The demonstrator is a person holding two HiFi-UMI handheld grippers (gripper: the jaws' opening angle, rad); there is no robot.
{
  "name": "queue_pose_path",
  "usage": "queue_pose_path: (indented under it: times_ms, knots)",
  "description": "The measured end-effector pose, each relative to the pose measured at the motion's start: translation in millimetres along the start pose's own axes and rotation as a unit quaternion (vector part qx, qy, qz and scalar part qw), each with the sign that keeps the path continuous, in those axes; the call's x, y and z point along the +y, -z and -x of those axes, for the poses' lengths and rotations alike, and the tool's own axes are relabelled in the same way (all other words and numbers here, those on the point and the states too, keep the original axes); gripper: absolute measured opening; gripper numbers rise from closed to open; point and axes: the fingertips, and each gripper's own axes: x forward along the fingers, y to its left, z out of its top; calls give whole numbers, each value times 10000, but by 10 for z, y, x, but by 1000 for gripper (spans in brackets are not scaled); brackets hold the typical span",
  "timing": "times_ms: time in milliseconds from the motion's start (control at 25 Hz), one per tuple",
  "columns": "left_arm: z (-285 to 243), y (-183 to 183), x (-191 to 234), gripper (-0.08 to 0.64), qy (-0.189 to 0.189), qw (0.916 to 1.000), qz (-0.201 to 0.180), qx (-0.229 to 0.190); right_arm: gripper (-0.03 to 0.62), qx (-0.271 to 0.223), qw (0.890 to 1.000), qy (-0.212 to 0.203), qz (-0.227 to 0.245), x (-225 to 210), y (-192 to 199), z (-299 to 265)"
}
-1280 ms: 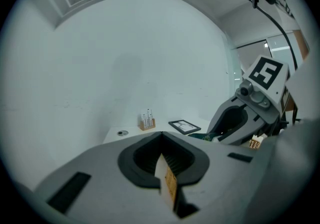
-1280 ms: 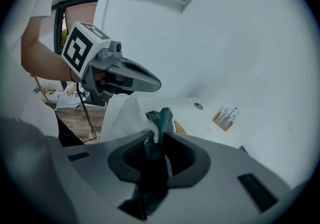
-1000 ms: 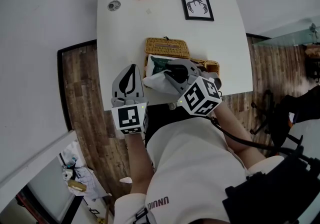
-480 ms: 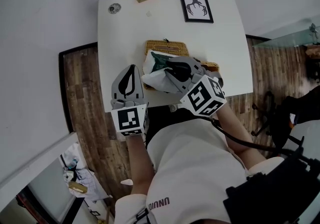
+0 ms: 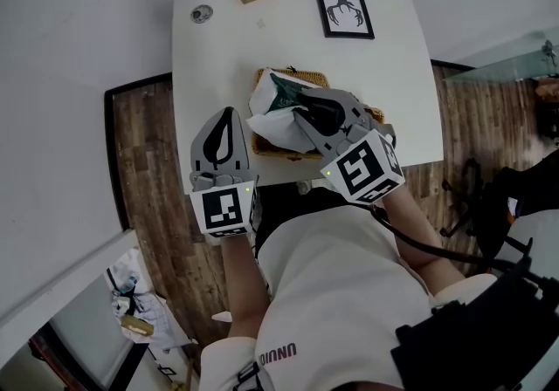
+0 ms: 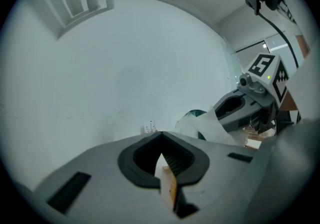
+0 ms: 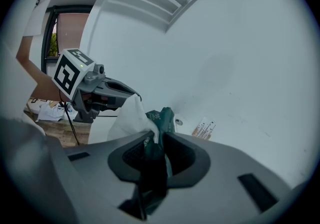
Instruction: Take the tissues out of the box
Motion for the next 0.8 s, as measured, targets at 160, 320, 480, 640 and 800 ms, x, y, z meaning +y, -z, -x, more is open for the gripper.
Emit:
queue_pose_path:
  times_ms: [160,320,480,640,800]
  knots:
    - [12,24,6,12,4,10000,-47,35,86,-34,9998,171,-54,-69,-29,36]
    - [20,29,11,12,-14,10000,-59,54,86,-219,9989,324,-239,-138,-80,85]
    - [8,-16,-11,12,29,10000,-58,-6,86,-433,9973,430,-406,-213,-149,144]
    - [0,-16,-6,12,41,10000,-55,1,86,-494,9966,555,-345,-260,-196,175]
    - [-16,-70,-19,12,36,10000,37,-82,86,-466,9968,620,-217,-295,-218,210]
